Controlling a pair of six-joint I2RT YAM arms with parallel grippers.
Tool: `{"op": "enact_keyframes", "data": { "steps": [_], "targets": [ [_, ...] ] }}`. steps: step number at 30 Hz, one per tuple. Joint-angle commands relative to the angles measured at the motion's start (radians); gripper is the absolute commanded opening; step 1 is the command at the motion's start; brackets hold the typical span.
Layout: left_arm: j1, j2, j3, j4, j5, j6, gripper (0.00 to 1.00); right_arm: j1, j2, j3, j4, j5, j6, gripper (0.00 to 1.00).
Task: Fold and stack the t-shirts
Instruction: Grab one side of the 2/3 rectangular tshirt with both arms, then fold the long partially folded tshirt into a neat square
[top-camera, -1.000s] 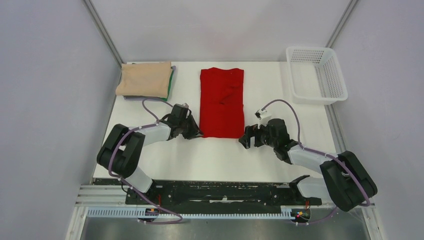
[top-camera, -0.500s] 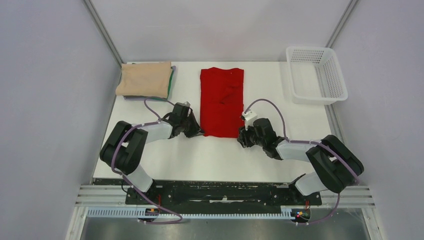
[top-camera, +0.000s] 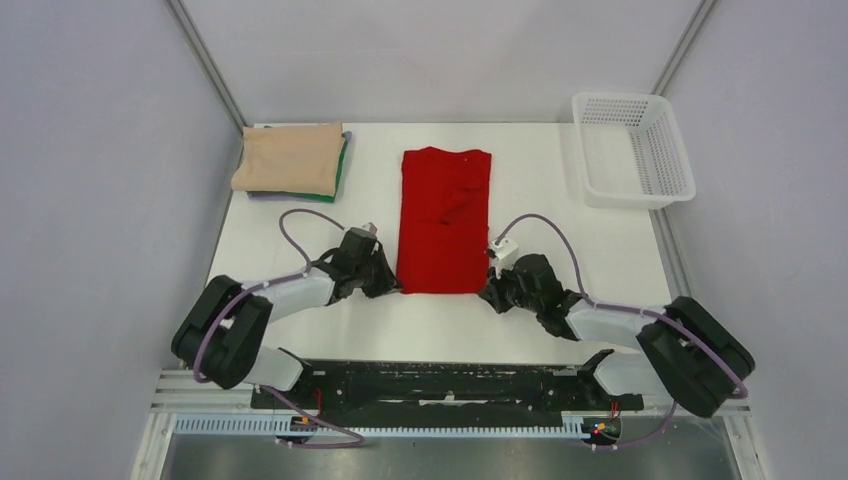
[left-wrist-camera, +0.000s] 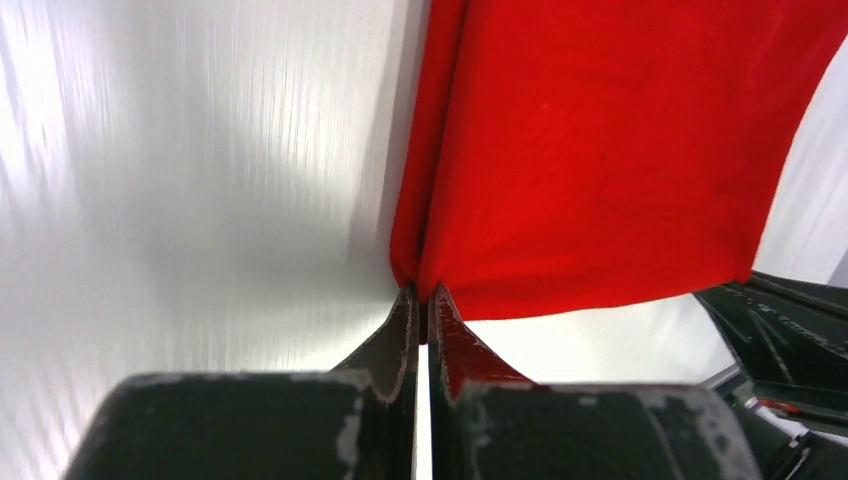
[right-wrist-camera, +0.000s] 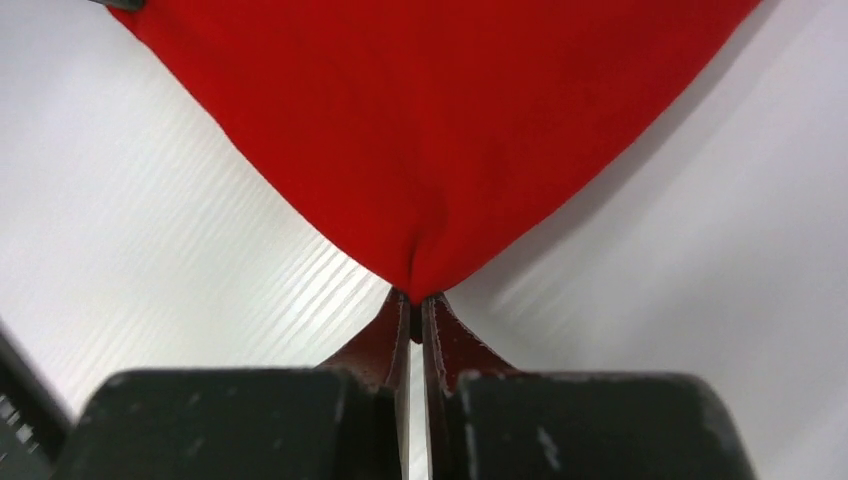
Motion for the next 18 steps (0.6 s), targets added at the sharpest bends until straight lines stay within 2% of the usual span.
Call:
{"op": "enact_keyframes", "data": {
  "steps": [1,6,8,11,15,18],
  "targets": [
    [-0.076,-0.179,-0.077,-0.191,-0.068,-0.025,0.02,0.058,-0.185,-0.081,-0.080,-0.111,0.076,0.00],
    [-0.259,-0.443,-0.145,-0.393,-0.159,-0.136,0.02,0.180,-0.381,-0.157,-0.200,-0.211,0.161,0.00],
    [-0.316,-0.554,-0.161,-0.478,-0.213,-0.208,0.02,0.237,-0.469,-0.176,-0.236,-0.216,0.205,0.00],
    [-0.367,-0.726,-0.182,-0.552,-0.205,-0.288,0.02,0.292,-0.594,-0.183,-0.293,-0.191,0.239,0.00],
    [-0.387,-0.822,-0.146,-0.612,-0.220,-0.301,0.02,0.296,-0.701,-0.148,-0.330,-0.124,0.222,0.00],
    [-0.387,-0.818,-0.097,-0.606,-0.254,-0.275,0.02,0.296,-0.703,-0.091,-0.369,0.012,0.206,0.00]
  ]
}}
